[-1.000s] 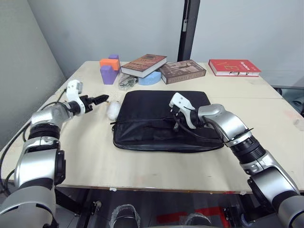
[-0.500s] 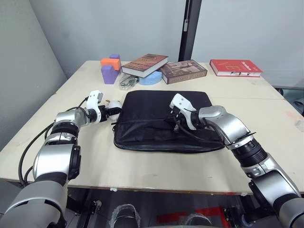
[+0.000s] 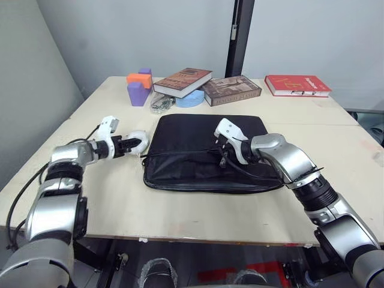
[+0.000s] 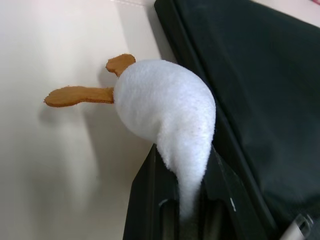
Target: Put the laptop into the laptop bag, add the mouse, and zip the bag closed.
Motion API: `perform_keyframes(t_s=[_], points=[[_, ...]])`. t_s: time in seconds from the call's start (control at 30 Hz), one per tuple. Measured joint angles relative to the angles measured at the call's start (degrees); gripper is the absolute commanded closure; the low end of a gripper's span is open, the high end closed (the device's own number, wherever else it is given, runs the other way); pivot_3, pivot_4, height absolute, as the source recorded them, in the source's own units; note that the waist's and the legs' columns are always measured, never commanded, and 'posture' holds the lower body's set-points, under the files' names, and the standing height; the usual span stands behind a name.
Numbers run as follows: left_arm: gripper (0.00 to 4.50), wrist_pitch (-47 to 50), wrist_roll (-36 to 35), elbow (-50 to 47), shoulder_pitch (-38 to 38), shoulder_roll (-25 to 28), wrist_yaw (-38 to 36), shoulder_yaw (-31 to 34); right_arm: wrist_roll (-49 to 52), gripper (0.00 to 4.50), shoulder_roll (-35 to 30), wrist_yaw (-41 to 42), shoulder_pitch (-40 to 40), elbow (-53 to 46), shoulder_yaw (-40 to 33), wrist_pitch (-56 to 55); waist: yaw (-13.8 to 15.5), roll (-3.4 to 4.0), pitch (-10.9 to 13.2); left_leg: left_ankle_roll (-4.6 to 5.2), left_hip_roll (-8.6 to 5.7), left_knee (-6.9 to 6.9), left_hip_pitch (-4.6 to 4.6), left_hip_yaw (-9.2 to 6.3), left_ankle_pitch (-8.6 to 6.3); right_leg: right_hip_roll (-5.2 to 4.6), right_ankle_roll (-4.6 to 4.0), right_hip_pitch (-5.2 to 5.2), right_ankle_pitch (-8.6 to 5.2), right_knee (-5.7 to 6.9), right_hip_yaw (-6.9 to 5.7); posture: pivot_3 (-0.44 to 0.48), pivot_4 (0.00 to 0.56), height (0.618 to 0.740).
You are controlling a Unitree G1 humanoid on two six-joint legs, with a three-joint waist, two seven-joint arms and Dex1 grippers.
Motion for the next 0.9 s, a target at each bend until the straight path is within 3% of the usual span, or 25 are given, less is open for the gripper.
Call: perform_keyframes(t_s=[0.07, 0.27, 0.63, 0.9], points=[[4.45, 5.16, -3.78, -10.99, 6.21, 2.34, -2.18, 1.65, -0.01, 4.5, -0.16, 0.11, 0.06, 0.05, -0.02, -0.03, 0.03, 0.01, 0.0, 0.0, 0.0, -0.08, 0.01, 0.0, 0.0, 0.0, -0.01, -0.01, -0.01, -0.04, -0.03, 0.0, 0.15, 0.725], [4.45, 11.45, -8.64, -29.57, 17.9, 7.33, -3.82, 3.66, -0.04, 4.5, 0.25, 0.23, -0.28, 0.89, 0.28, -0.68, -0.23, 0.0, -0.01, -0.01, 0.0, -0.37, 0.1, 0.04, -0.01, 0.0, -0.01, -0.03, -0.01, -0.1, -0.03, 0.0, 0.15, 0.725], [4.45, 11.37, -10.36, -39.9, 33.43, 12.0, -4.65, 4.63, -0.3, 4.5, 1.1, 1.77, -2.14, 3.53, 1.43, -1.88, -0.75, -0.03, -0.04, -0.03, 0.0, -0.65, 0.11, 0.1, -0.02, 0.08, 0.0, -0.19, -0.02, -0.22, 0.03, 0.0, 0.15, 0.725], [4.45, 11.51, -12.21, -43.73, 37.36, 12.66, -4.93, 4.55, -0.38, 4.5, 2.29, 2.19, -2.93, 4.65, 2.1, -2.0, -1.31, -0.04, -0.05, -0.05, 0.03, -0.74, 0.14, 0.1, -0.02, 0.18, 0.0, -0.25, -0.02, -0.25, 0.11, 0.0, 0.15, 0.725]])
